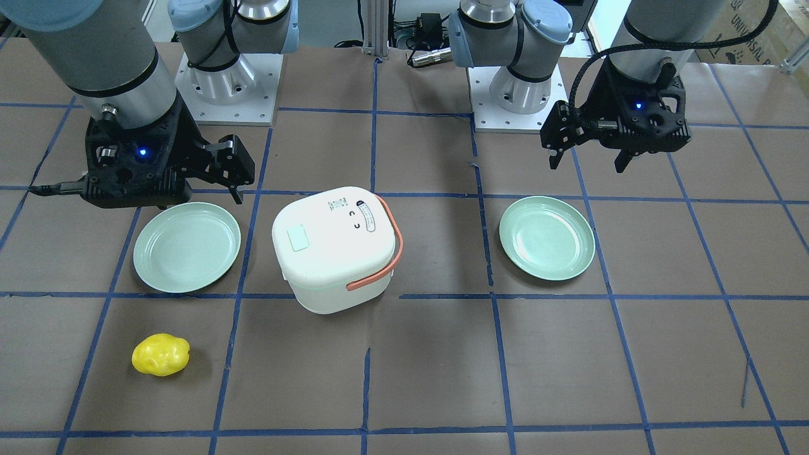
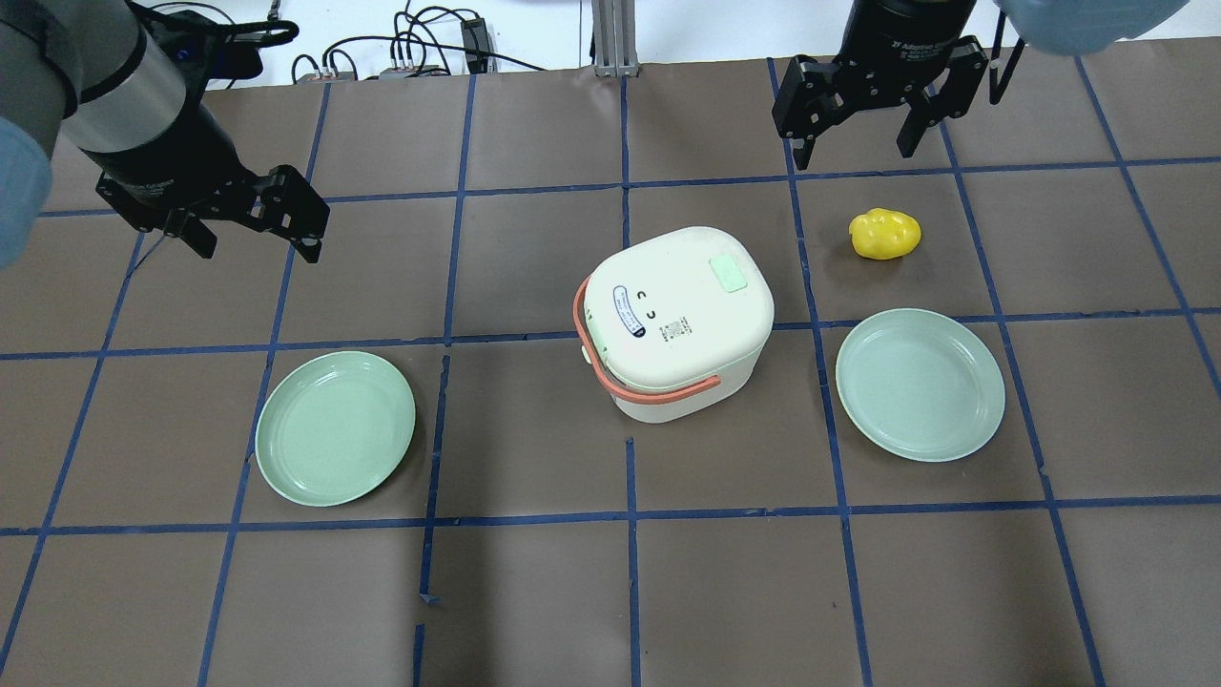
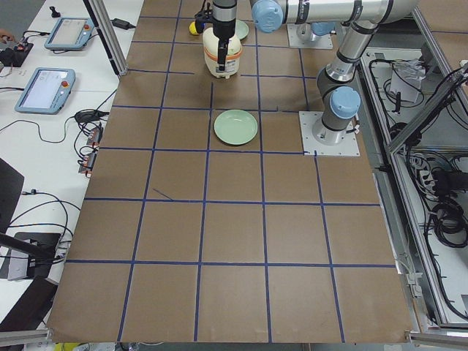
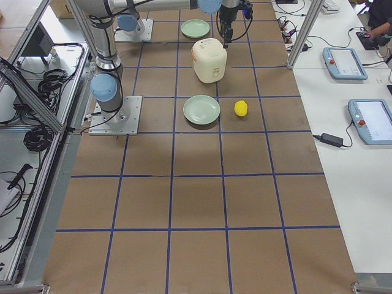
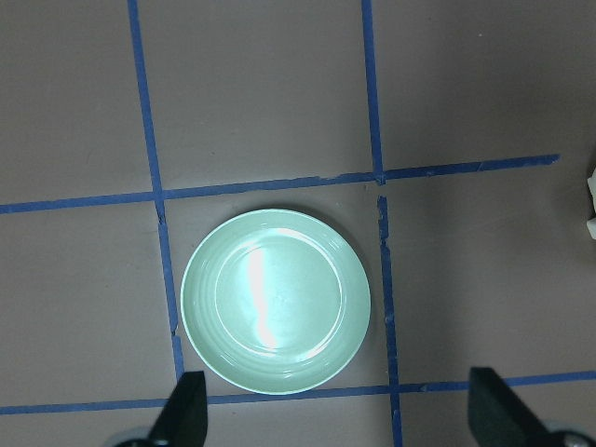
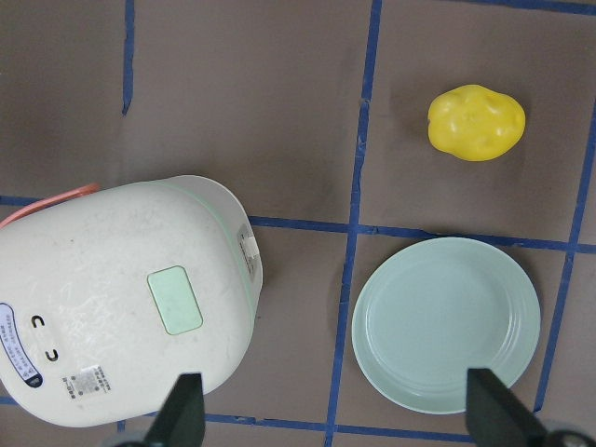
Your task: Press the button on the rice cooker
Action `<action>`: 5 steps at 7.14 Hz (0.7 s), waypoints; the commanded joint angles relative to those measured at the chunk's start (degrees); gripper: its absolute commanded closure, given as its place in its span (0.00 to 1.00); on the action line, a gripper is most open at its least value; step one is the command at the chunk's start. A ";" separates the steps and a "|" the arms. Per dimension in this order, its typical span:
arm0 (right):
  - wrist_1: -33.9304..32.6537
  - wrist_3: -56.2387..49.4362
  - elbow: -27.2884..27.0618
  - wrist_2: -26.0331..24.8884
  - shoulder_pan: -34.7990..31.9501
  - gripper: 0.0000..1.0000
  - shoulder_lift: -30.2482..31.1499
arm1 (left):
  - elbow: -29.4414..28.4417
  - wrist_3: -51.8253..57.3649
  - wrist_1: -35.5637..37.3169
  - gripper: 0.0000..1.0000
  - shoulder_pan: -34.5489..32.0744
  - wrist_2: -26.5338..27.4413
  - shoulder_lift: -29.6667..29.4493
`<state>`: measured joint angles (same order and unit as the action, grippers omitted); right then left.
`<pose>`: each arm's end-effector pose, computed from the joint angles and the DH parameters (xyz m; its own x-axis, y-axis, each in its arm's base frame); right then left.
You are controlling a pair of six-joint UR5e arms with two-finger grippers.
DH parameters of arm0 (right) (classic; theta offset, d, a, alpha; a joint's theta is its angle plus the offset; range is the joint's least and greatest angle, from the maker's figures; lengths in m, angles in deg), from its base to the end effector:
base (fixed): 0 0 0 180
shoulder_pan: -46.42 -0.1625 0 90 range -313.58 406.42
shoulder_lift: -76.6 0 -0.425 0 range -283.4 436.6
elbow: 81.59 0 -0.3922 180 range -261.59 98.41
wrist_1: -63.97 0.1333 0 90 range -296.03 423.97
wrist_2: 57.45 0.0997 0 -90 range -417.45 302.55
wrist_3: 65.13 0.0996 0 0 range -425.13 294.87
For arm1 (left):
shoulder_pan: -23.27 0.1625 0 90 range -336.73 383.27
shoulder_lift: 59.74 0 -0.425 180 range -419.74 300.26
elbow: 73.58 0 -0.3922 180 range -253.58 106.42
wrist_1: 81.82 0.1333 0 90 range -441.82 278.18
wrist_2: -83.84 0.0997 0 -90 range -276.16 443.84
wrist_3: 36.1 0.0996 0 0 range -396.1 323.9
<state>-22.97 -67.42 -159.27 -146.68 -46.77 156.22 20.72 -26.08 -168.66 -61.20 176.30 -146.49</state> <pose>0.1659 -0.5579 0.4923 -0.9954 -0.0952 -0.0142 -0.0955 0.9952 0.0190 -0.0830 -0.4816 0.4839 -0.9959 0.0767 -0.0486 0.0782 0.9965 -0.0288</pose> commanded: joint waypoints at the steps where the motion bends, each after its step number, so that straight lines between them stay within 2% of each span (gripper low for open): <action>1: -0.07 -0.08 -0.01 0.19 0.64 0.00 -0.08 | 0.00 0.00 0.00 0.00 0.00 0.00 0.00; 5: 0.01 -0.08 -0.01 1.51 0.65 0.00 -0.17 | 0.00 0.00 0.00 0.00 0.00 0.00 0.00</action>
<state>-22.95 -67.50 -159.32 -145.23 -46.14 156.12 20.72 -26.08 -168.66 -61.20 176.30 -146.49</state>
